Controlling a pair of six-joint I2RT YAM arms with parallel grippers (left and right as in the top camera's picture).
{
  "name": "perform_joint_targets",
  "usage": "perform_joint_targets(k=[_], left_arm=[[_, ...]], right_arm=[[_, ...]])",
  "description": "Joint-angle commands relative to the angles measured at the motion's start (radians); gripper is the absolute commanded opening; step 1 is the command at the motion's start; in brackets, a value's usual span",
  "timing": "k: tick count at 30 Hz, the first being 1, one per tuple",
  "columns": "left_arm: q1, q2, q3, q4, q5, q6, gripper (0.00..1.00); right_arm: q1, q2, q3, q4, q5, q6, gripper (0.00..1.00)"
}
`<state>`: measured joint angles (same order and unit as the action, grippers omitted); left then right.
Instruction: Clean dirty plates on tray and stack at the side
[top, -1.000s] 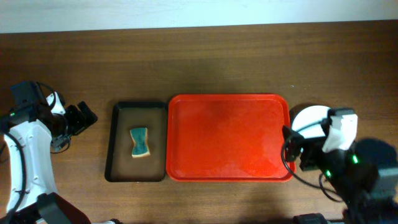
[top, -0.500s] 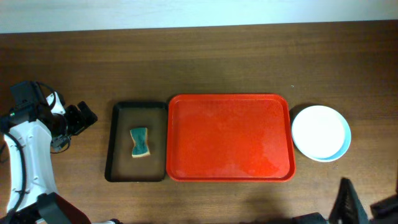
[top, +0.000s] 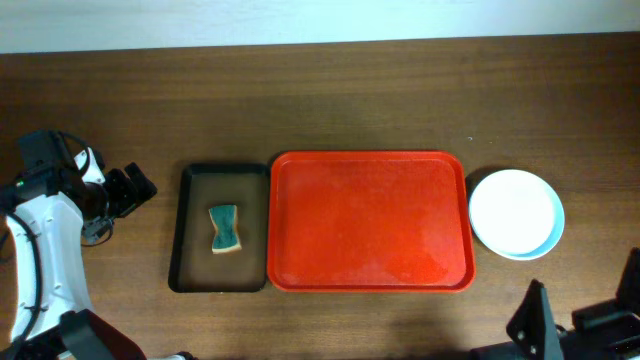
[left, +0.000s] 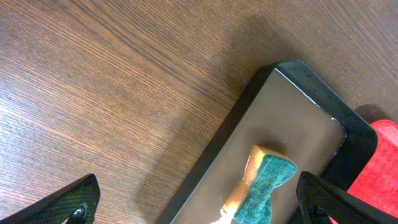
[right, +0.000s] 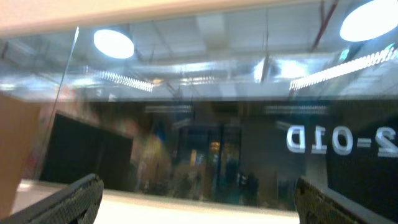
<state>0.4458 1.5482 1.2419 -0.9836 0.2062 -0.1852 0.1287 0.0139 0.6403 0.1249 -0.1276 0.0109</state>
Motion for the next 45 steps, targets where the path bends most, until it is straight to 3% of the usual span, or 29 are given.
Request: perform_joint_targets(k=[1, 9, 17, 21, 26, 45], left_arm=[[0.004, -0.011, 0.016, 0.002, 0.008, -0.012, 0.99], [0.004, -0.011, 0.016, 0.002, 0.008, -0.012, 0.99], [0.004, -0.011, 0.016, 0.002, 0.008, -0.012, 0.99], [0.004, -0.011, 0.016, 0.002, 0.008, -0.012, 0.99], [0.004, -0.011, 0.016, 0.002, 0.008, -0.012, 0.99], [0.004, -0.011, 0.016, 0.002, 0.008, -0.012, 0.99]], right_arm=[[-0.027, -0.01, -0.104, 0.077, 0.036, -0.007, 0.99], [-0.005, -0.01, -0.438, 0.073, 0.088, -0.003, 0.99], [-0.005, -0.01, -0.62, 0.074, 0.088, 0.001, 0.99], [-0.006, -0.01, -0.635, 0.031, 0.106, 0.0, 0.98], [-0.005, -0.01, -0.635, -0.21, 0.14, 0.0, 0.98], [-0.005, -0.01, -0.635, -0.207, 0.137, -0.007, 0.99]])
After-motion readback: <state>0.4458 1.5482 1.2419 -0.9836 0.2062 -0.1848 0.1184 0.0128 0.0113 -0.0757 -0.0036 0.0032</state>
